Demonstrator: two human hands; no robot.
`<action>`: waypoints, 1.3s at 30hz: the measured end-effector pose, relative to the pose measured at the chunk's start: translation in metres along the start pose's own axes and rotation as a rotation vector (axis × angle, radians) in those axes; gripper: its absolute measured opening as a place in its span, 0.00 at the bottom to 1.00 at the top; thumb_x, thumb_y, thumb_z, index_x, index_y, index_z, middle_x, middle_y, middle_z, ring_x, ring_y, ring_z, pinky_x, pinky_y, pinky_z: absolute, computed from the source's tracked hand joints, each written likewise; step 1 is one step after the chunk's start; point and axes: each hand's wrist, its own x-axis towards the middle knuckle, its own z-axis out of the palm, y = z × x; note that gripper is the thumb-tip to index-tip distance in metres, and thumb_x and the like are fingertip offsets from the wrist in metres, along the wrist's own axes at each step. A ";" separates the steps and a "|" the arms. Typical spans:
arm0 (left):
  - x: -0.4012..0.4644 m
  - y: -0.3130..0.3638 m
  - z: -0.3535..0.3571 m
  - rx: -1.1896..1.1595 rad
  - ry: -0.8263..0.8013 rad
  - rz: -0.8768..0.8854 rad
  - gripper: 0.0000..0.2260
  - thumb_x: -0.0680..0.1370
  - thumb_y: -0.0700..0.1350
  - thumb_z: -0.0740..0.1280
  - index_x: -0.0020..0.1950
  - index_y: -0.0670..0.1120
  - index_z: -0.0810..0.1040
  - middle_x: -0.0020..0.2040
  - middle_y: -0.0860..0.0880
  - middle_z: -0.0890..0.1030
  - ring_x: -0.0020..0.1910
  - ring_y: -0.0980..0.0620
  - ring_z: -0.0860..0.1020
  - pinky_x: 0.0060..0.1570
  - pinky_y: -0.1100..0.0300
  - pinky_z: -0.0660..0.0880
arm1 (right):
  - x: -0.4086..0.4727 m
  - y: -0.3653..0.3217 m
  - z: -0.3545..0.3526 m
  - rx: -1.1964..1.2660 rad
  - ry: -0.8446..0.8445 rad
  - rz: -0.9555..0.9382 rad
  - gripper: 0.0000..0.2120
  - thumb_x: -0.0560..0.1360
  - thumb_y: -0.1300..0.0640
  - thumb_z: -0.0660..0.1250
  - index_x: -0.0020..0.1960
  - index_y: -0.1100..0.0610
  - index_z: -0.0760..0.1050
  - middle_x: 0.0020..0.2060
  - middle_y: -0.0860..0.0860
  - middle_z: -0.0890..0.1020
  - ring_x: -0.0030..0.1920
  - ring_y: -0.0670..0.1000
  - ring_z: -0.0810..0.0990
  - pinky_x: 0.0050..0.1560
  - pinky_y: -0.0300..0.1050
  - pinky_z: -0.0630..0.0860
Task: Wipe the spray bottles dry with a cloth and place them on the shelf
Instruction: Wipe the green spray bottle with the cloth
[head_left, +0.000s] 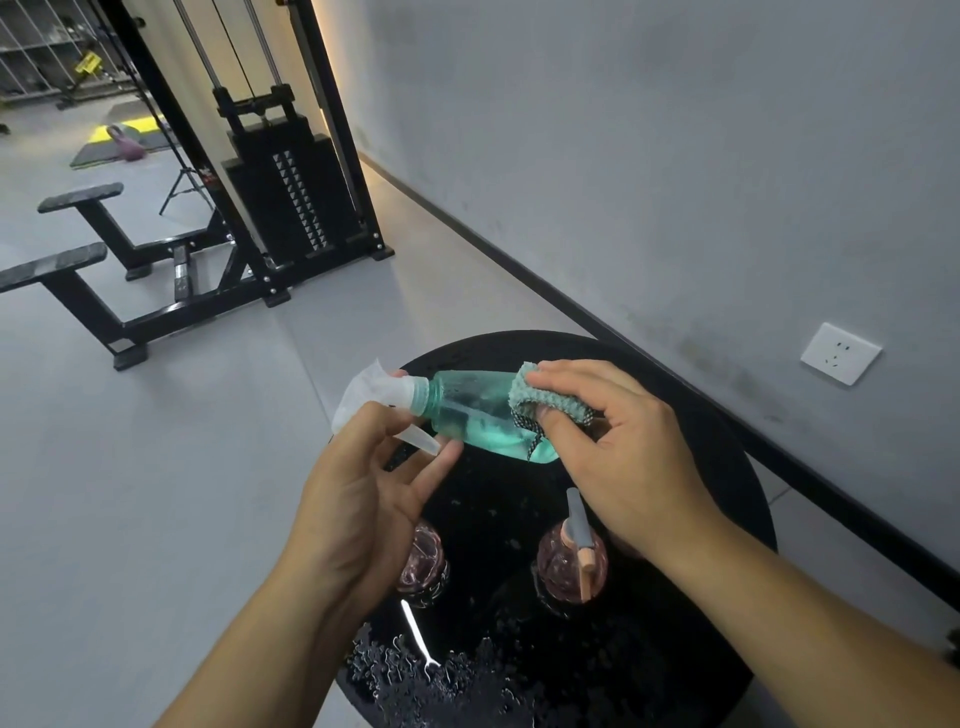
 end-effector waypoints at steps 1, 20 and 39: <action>0.000 -0.001 0.000 0.010 -0.004 0.004 0.16 0.71 0.40 0.71 0.59 0.42 0.79 0.62 0.39 0.85 0.68 0.33 0.80 0.57 0.49 0.85 | 0.000 0.000 0.000 -0.004 0.001 0.001 0.16 0.78 0.62 0.71 0.62 0.47 0.83 0.60 0.37 0.81 0.65 0.40 0.77 0.61 0.44 0.81; -0.001 -0.018 0.008 0.039 -0.040 0.004 0.21 0.71 0.40 0.70 0.64 0.40 0.78 0.54 0.42 0.87 0.59 0.41 0.86 0.54 0.52 0.85 | 0.001 -0.016 0.010 -0.249 -0.173 -0.083 0.17 0.83 0.58 0.65 0.71 0.48 0.77 0.67 0.38 0.75 0.69 0.41 0.71 0.66 0.39 0.76; 0.003 -0.019 0.001 0.067 -0.092 0.038 0.17 0.71 0.38 0.67 0.60 0.46 0.80 0.55 0.44 0.85 0.65 0.37 0.84 0.58 0.48 0.84 | 0.009 -0.012 -0.003 -0.161 -0.093 0.031 0.14 0.81 0.61 0.66 0.62 0.49 0.82 0.56 0.38 0.79 0.57 0.36 0.77 0.54 0.31 0.78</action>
